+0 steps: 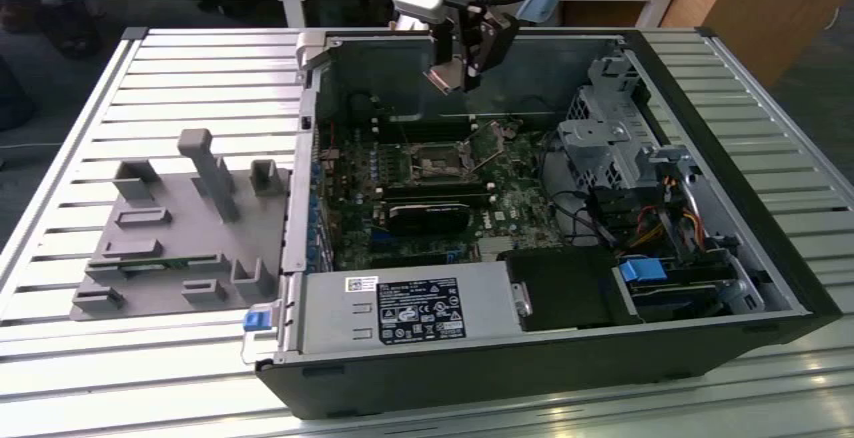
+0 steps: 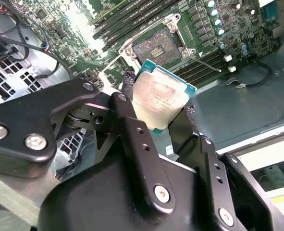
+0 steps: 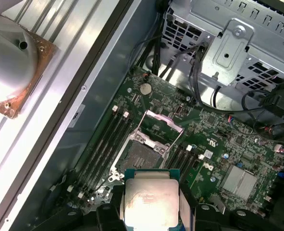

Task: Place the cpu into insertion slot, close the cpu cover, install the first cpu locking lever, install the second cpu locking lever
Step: 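Place the cpu into insertion slot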

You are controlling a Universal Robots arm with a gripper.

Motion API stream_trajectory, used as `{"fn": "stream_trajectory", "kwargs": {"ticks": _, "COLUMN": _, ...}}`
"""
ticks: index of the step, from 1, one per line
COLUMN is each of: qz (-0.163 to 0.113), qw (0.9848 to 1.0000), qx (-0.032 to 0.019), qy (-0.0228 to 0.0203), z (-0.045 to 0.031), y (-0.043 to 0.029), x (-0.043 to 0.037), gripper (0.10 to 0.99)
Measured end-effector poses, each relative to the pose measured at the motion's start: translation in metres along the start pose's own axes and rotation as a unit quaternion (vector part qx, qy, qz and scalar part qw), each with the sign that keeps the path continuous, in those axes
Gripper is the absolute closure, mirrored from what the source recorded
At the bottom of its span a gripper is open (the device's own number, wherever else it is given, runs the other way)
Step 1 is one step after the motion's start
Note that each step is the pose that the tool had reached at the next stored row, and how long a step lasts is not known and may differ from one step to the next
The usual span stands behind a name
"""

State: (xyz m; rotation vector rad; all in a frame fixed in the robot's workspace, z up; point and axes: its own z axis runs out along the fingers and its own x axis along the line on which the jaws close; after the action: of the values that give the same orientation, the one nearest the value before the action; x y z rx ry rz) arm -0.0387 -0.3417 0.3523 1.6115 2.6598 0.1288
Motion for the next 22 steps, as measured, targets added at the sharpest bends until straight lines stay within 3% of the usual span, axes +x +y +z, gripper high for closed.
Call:
{"fn": "stream_trajectory", "kwargs": {"ticks": 17, "qz": 0.032, "qw": 0.9995, "qx": -0.0005, "qy": -0.0029, "z": 0.0013, "y": 0.0005, "x": 0.0012, "gripper": 0.545}}
{"fn": "stream_trajectory", "kwargs": {"ticks": 22, "qz": 0.058, "qw": 0.9983, "qx": -0.0010, "qy": -0.0052, "z": 0.0028, "y": 0.0007, "x": 0.0017, "gripper": 0.545}}
